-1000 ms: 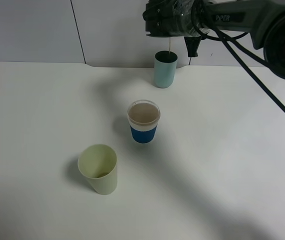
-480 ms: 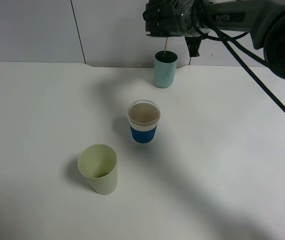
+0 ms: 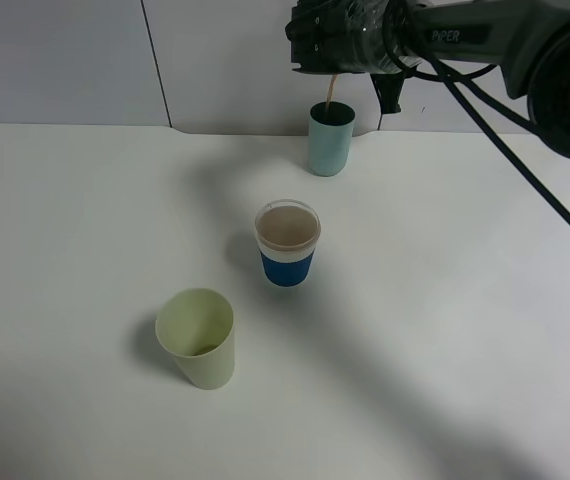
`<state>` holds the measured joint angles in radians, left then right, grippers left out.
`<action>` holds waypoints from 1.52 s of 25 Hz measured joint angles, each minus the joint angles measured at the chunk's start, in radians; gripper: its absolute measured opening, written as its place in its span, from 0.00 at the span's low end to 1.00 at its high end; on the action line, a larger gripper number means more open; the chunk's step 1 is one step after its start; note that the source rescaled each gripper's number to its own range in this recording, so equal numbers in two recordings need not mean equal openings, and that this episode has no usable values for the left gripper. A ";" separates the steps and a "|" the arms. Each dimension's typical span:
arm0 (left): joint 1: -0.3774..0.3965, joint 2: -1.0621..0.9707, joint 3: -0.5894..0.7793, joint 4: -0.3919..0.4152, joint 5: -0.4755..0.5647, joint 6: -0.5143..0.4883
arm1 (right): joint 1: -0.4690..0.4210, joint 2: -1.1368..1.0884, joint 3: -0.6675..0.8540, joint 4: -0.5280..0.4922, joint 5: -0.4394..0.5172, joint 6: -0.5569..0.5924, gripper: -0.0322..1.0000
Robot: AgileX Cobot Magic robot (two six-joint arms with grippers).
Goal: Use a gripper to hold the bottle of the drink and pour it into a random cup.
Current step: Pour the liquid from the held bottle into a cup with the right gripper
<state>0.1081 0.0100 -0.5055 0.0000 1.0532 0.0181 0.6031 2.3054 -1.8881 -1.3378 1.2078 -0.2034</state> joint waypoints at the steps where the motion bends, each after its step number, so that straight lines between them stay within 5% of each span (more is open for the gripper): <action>1: 0.000 0.000 0.000 0.000 0.000 0.000 | 0.000 0.000 0.000 -0.003 0.000 0.000 0.03; 38: 0.000 0.000 0.000 0.000 0.000 0.000 | 0.000 0.000 0.000 -0.006 0.004 -0.060 0.03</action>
<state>0.1081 0.0100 -0.5055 0.0000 1.0532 0.0181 0.6031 2.3054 -1.8881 -1.3441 1.2114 -0.2636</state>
